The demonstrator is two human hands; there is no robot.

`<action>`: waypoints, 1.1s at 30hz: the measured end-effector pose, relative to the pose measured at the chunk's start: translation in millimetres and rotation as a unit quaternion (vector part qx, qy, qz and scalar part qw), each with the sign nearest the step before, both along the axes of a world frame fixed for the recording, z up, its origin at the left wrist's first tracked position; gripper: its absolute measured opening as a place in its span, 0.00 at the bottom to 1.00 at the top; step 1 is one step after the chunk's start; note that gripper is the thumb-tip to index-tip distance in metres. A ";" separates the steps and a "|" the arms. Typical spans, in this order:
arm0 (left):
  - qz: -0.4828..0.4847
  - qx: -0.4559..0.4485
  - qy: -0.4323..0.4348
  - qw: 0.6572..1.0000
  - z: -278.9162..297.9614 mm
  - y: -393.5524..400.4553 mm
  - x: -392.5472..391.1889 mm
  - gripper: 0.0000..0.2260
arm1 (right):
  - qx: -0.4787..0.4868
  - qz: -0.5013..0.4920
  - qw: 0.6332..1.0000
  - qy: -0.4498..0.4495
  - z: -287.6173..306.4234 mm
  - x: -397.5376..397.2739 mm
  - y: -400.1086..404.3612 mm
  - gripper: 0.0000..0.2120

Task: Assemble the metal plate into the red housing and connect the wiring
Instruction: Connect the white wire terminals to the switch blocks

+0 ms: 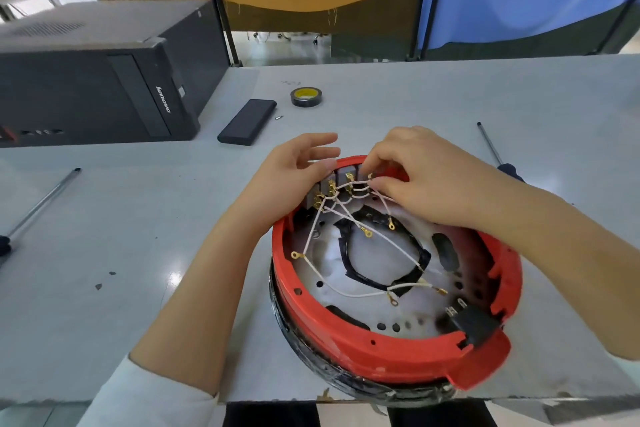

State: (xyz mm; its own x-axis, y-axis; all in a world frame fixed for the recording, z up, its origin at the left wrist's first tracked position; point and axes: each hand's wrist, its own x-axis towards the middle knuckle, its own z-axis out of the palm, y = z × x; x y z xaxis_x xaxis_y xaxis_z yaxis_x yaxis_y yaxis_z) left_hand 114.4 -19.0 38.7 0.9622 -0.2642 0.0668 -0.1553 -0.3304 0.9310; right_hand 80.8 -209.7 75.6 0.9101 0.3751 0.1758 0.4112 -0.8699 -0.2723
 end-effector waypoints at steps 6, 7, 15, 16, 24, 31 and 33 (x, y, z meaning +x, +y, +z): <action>0.086 -0.004 -0.025 0.996 -3.2 6.5 -22.1 0.15 | 0.010 -0.002 1.000 -0.008 -5.7 -18.9 -19.3 0.13; 0.108 -0.006 -0.032 0.994 -3.4 6.4 -26.6 0.15 | 0.021 -0.010 1.000 -0.010 -6.9 -21.3 -21.5 0.14; 0.257 0.034 -0.059 0.964 -6.9 0.6 -68.6 0.25 | 0.002 -0.188 0.981 -0.043 -20.5 -29.2 -30.7 0.14; 0.250 0.042 -0.048 0.966 -6.7 1.6 -72.6 0.24 | -0.013 -0.193 0.981 -0.027 -20.9 -28.2 -30.8 0.11; 0.147 0.216 -0.060 0.963 21.9 25.2 -62.1 0.21 | 0.069 -0.109 0.990 0.054 -13.4 -6.3 -51.0 0.19; -0.036 0.278 -0.065 0.958 25.1 -17.5 -31.5 0.15 | 0.116 0.011 0.990 0.083 -12.2 2.9 -23.7 0.18; -0.019 0.261 -0.056 0.963 22.4 -17.2 -27.3 0.14 | 0.119 -0.005 0.989 0.086 -10.6 2.9 -24.5 0.19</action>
